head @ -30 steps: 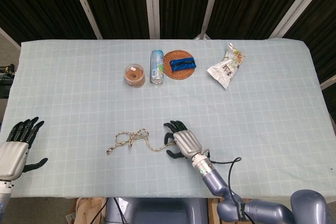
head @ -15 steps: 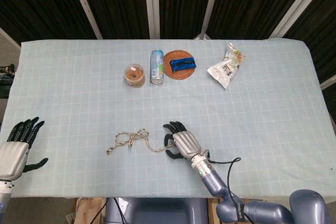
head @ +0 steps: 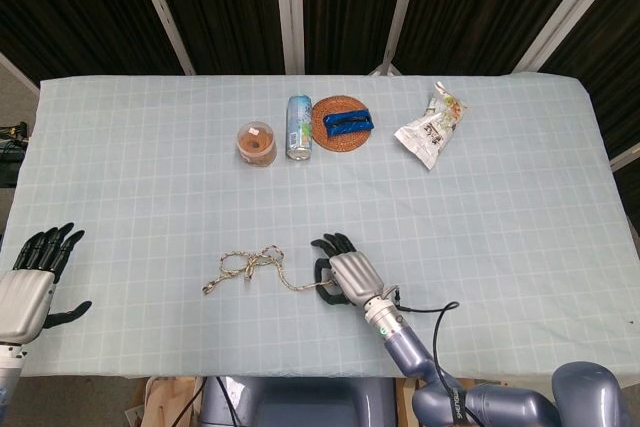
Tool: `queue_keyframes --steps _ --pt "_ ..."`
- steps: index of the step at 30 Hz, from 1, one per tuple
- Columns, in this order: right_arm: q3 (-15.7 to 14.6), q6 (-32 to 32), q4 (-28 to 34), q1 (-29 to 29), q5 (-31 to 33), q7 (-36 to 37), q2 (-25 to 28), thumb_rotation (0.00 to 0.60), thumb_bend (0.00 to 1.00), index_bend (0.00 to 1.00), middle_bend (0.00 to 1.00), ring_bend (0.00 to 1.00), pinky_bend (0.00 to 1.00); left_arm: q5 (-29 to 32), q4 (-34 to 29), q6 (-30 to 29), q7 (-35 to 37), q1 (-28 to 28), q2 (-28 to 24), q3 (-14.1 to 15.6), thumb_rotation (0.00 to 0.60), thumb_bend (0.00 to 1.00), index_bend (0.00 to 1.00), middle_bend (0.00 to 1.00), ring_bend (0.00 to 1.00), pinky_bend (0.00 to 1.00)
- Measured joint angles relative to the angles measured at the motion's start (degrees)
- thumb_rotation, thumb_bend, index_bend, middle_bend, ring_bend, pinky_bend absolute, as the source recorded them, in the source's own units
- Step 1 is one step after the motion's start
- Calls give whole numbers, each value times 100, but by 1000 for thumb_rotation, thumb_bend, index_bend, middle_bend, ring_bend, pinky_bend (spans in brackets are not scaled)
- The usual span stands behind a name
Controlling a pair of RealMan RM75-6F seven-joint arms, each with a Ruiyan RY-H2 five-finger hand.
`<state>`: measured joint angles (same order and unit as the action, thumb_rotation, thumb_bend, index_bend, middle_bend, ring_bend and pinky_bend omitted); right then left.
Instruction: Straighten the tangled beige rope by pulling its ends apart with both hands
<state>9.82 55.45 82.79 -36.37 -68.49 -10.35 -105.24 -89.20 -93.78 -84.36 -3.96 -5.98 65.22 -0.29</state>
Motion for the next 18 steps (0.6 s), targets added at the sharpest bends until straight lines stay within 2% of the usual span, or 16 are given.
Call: queue_keyframes --steps 13,18 --pt "14 257 488 170 16 -56 512 600 461 634 185 0 0 -10 -81 71 -127 -38 26 16 600 48 4 0 0 0" --pt "13 349 734 259 10 -51 822 600 461 638 185 0 0 18 -245 201 -271 -101 32 13 600 74 67 0 0 0"
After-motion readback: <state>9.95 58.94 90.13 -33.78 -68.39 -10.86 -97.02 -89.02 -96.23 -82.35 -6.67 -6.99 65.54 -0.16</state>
